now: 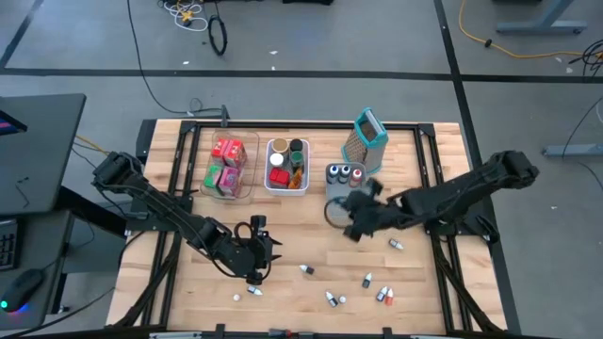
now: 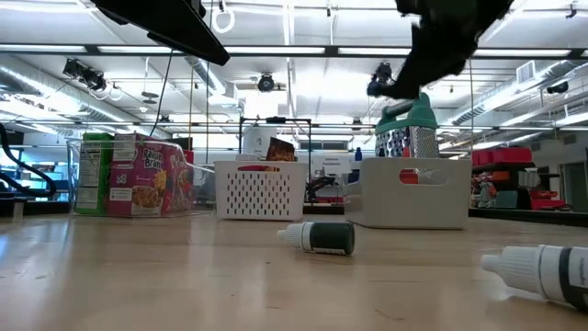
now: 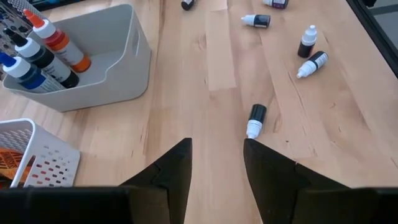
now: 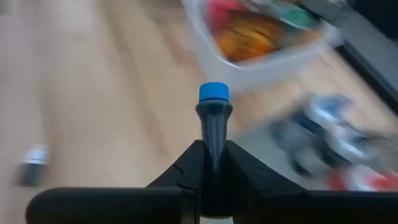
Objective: Pick & Place Kitchen Items
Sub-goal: Put the small blue food coloring into the gray bin
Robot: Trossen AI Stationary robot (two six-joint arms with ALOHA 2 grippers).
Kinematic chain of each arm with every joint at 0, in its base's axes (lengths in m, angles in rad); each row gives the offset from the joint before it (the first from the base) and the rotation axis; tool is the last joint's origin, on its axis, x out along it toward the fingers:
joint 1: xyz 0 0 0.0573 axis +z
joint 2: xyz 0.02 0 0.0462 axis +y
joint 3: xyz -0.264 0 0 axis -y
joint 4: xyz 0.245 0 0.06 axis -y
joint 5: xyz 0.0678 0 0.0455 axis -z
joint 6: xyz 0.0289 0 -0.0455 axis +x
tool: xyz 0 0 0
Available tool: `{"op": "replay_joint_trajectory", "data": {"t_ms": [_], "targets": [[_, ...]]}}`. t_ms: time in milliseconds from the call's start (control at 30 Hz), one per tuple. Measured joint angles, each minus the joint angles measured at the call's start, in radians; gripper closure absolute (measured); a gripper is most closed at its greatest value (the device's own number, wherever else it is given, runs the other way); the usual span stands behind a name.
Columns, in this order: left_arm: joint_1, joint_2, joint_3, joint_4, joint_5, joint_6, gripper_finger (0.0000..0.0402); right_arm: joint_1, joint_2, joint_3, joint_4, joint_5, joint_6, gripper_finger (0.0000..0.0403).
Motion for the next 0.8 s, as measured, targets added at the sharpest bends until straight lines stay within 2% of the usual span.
{"op": "replay_joint_trajectory", "data": {"t_ms": [133, 200, 533, 667, 800], "targets": [[0.000, 0.000, 0.000, 0.001, 0.000, 0.000, 0.0248, -0.095, -0.013, -0.002, -0.163, -0.048, 0.073, 0.0342], [0.000, 0.000, 0.000, 0.001, 0.000, 0.000, 0.0248, -0.142, 0.005, -0.020, -0.168, -0.074, 0.072, 0.0338], [0.000, 0.000, 0.000, 0.000, 0.000, 0.000, 0.0248, -0.315, 0.069, -0.199, 0.127, -0.303, -0.084, 0.0335], [0.000, 0.000, 0.000, 0.000, 0.000, 0.000, 0.0248, -0.341, 0.075, -0.244, 0.176, -0.313, -0.115, 0.0327], [0.000, 0.000, 0.000, 0.001, 0.000, 0.000, 0.0248, -0.350, 0.074, -0.269, 0.203, -0.302, -0.119, 0.0299]]}}
